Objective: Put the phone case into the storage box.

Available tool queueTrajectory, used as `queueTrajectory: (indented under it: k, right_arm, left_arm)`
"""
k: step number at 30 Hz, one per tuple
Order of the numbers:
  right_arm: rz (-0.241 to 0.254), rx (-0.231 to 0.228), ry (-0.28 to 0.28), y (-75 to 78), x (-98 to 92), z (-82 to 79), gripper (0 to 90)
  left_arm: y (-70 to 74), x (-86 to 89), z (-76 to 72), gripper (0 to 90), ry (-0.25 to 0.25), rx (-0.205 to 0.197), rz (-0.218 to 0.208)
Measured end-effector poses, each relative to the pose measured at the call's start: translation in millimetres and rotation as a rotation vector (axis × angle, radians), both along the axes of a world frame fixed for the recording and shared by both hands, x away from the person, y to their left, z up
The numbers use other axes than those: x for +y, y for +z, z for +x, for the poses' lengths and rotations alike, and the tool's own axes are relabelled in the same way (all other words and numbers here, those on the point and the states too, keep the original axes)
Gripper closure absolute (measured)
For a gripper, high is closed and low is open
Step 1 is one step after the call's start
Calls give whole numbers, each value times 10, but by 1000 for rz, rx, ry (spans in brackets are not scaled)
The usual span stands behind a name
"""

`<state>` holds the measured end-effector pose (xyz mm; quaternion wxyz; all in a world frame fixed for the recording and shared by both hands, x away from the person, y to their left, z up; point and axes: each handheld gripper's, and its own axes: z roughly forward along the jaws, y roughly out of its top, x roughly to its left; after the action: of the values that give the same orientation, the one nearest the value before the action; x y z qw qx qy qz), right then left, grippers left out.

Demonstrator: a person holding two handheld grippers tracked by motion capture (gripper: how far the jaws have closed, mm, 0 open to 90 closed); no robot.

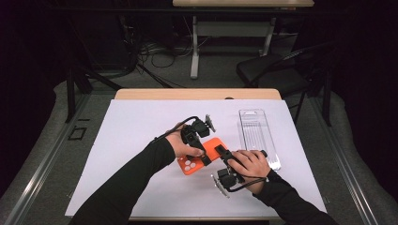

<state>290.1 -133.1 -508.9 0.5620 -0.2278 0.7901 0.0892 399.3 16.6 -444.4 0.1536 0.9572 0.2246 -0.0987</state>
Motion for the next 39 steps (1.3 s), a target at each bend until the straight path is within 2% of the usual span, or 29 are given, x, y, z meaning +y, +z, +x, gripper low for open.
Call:
queueTrajectory:
  k: [17,39]
  right_arm:
    - [34,-18,-1,-18,-19,-5,791]
    - [35,-38,-5,-23,-20,-10,799]
  left_arm:
    - [-4,24,22,160,7,22,-23]
    - [4,38,32,159,12,27,-32]
